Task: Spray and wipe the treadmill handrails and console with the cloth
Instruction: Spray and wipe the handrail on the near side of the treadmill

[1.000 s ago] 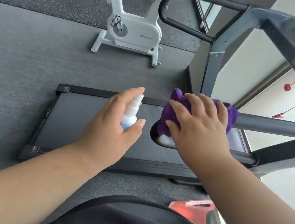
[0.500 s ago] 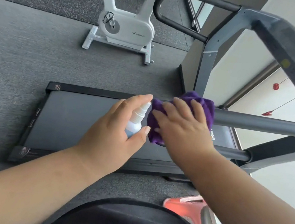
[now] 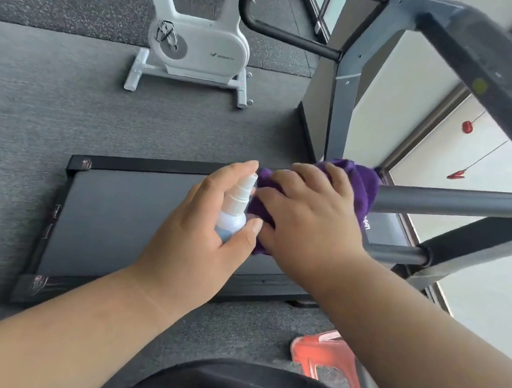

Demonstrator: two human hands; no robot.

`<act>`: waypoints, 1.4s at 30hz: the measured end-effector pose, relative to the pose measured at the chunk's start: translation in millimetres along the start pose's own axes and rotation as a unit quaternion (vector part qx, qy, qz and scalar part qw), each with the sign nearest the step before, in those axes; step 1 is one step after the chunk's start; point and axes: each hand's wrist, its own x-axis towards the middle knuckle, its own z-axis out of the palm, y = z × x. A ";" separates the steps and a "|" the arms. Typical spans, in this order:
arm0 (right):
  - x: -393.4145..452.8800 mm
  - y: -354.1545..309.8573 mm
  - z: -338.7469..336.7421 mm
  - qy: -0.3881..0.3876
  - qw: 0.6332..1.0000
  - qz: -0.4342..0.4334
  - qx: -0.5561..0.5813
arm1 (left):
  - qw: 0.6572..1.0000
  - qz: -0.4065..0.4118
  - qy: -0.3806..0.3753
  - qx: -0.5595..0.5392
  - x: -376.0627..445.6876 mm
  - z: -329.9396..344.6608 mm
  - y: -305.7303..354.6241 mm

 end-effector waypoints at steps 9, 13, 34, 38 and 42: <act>-5.8 70.5 0.9 0.060 0.993 0.025 0.099 | 1.000 0.021 -0.002 -0.005 16.8 24.8 24.6; -19.4 130.2 6.5 0.101 0.985 0.077 0.116 | 1.000 0.018 -0.007 0.007 10.9 34.0 34.9; -45.7 206.0 11.8 0.072 0.984 0.074 0.148 | 0.997 0.068 0.001 0.024 35.6 145.2 111.3; -72.8 291.9 21.3 0.123 0.977 0.118 0.129 | 0.996 0.079 -0.002 0.043 32.9 172.1 122.0; -92.2 354.3 30.5 0.148 0.969 0.155 0.122 | 0.996 0.066 -0.003 0.058 25.2 193.3 132.0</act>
